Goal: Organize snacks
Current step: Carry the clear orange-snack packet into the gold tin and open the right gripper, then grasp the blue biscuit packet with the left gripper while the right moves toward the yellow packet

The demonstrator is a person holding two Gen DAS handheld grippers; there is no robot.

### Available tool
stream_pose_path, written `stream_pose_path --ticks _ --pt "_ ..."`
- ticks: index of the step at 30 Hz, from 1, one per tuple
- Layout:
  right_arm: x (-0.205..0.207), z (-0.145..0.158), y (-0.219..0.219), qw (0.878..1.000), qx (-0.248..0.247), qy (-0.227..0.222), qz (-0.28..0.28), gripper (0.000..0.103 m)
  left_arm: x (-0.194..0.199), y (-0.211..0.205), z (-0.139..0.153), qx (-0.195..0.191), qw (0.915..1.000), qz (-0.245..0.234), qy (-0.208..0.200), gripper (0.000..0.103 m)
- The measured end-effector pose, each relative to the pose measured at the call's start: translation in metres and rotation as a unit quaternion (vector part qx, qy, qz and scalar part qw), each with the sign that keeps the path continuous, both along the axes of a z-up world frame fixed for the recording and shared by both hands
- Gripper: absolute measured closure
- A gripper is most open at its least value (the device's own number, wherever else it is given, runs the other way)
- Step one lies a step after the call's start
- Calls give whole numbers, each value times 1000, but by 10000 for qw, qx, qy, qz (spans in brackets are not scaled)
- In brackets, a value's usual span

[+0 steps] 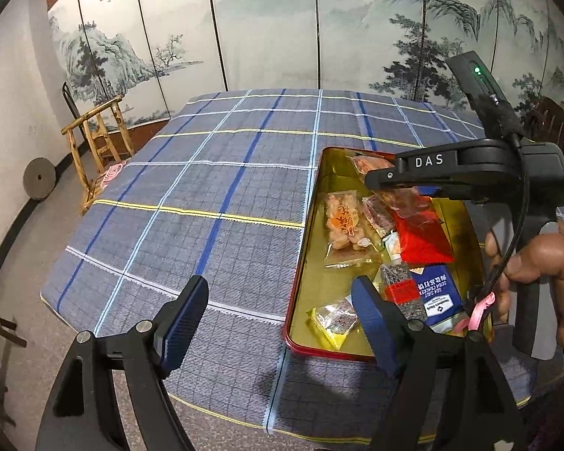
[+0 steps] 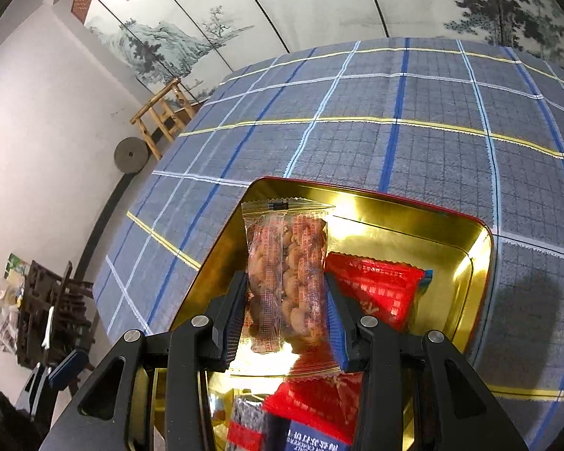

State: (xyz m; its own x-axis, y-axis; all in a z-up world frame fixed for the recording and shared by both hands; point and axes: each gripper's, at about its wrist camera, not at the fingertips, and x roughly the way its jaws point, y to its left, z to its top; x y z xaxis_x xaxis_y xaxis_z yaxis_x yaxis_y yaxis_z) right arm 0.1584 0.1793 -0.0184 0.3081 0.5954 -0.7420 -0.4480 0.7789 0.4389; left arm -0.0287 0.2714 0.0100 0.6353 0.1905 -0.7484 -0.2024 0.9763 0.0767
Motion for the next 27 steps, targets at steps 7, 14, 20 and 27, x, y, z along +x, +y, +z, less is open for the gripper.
stream_pose_path --ticks 7,14,20,27 --pt "-1 0 0 9997 214 101 -50 62 2 2 -4 -10 10000 23 80 28" --pt "-13 16 -21 9982 588 -87 -60 62 -1 -1 0 57 9999 51 94 28" --pt "-55 33 -96 9945 373 -909 -376 61 -4 -13 9 141 9999 -29 31 28" --pt "-93 10 -223 9744 -1055 -1481 -1322 59 5 -58 23 138 9983 -570 29 28"
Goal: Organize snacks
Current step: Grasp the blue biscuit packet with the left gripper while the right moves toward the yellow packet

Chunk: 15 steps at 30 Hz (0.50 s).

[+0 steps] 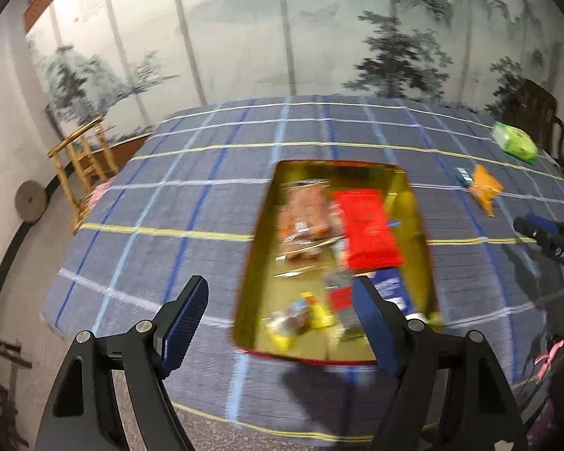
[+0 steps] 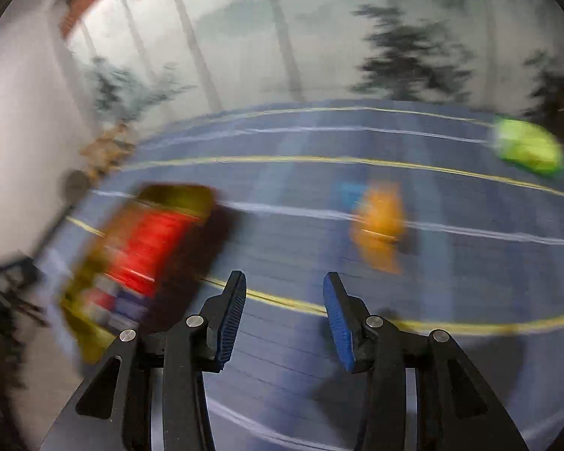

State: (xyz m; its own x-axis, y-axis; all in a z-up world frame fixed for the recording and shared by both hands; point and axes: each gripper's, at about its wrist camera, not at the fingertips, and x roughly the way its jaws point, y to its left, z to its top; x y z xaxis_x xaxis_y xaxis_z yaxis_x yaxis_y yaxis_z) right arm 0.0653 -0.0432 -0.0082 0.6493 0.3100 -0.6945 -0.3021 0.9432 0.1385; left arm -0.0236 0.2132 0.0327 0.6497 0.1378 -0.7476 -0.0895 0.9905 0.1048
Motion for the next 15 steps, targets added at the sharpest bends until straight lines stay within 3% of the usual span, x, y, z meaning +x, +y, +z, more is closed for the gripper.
stream_pose_path --ticks 5,10,15 --pt "-5 -20 -78 9952 -716 71 -660 59 17 -49 10 -235 9973 -697 57 28" --pt "4 -41 -132 9936 -531 259 -962 58 53 -91 15 -728 9905 -1139 246 28" --pt "4 -54 -145 9953 -334 211 -884 57 110 -130 10 -511 9857 -1594 181 28"
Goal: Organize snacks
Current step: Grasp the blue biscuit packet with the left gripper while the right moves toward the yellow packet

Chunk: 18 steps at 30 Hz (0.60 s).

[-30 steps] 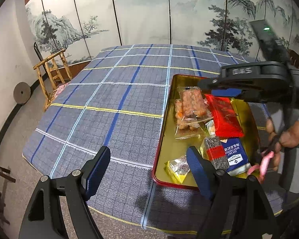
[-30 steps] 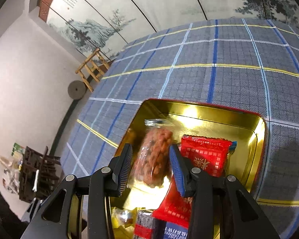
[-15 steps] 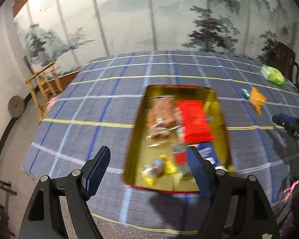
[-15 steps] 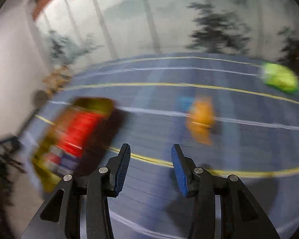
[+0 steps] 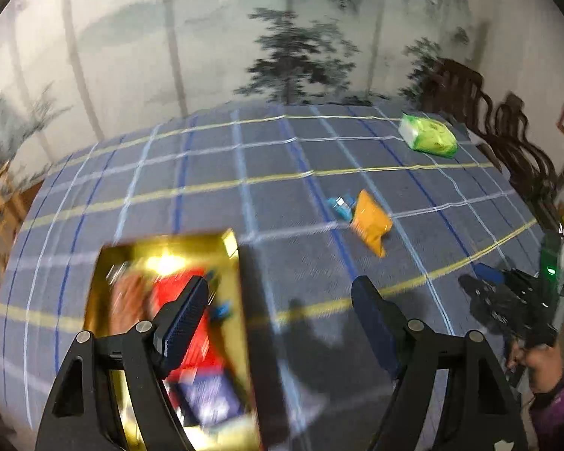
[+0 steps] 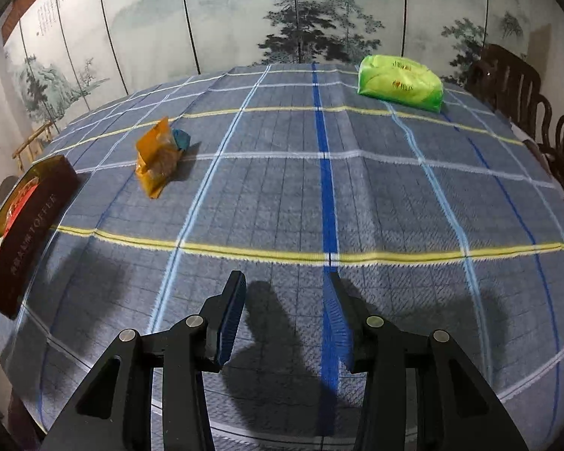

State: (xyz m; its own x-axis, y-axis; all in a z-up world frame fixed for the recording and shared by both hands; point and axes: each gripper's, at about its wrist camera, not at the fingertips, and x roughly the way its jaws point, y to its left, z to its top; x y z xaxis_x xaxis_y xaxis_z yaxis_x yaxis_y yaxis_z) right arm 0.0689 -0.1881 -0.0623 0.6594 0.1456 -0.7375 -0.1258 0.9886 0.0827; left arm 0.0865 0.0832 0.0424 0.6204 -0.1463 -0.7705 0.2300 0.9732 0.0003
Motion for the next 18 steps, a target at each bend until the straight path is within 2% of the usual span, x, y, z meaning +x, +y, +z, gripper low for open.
stream_pose_path --ticks 3,6,8,9,10,13,16,18 --pt "1 -1 -4 9997 220 -51 72 56 42 -29 -15 251 9979 -525 274 28" --pt "2 -2 -4 9992 390 -43 119 56 77 -53 -28 436 9939 -968 307 30" --pt "1 -1 -2 9989 406 -84 210 56 102 -66 -39 779 9902 -1129 280 39" --pt "-1 -1 1 9988 396 -104 252 56 119 -72 -48 862 9885 -1182 395 43" --pt "-2 -1 2 9987 391 -116 302 55 130 -73 -54 821 9877 -1209 554 47" --pt "-4 0 4 9981 445 -143 404 55 167 -76 -75 401 9849 -1234 1143 48" --pt "-4 -1 0 9970 627 -119 433 52 179 -86 -90 425 9818 -1321 1297 48" --pt "-4 -2 -4 9960 780 -99 429 50 177 -96 -93 332 9778 -1560 1358 48"
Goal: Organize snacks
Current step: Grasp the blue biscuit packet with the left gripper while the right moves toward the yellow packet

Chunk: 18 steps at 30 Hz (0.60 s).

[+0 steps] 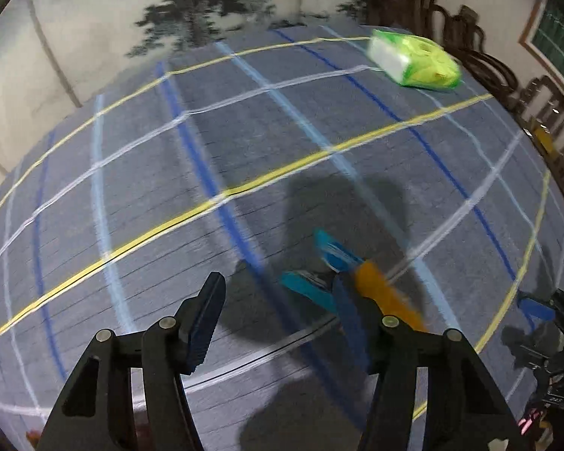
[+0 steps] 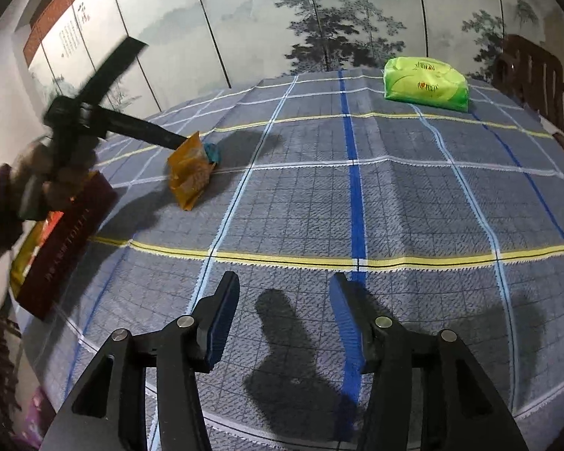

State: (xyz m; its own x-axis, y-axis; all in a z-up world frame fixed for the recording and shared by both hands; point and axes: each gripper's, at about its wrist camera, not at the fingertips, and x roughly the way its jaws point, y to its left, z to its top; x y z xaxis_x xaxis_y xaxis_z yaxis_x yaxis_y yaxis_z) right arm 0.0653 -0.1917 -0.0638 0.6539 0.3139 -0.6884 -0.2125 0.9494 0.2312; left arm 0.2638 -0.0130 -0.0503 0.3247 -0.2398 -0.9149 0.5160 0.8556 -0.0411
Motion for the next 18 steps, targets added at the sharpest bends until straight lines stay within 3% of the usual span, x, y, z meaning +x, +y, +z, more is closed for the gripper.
stream_pose_path --ticks 2,5,12,18 --pt "1 -1 -4 9999 135 43 -11 47 -6 -12 -4 62 9995 -314 77 48" --pt "2 0 -5 9997 244 53 -15 45 -20 -31 -16 629 9956 -677 -121 46" --pt "4 0 -4 9994 337 61 56 41 -12 -28 -13 575 9968 -522 -212 47" --pt "5 0 -6 9992 406 56 32 38 -7 -36 -10 618 9950 -713 -320 40"
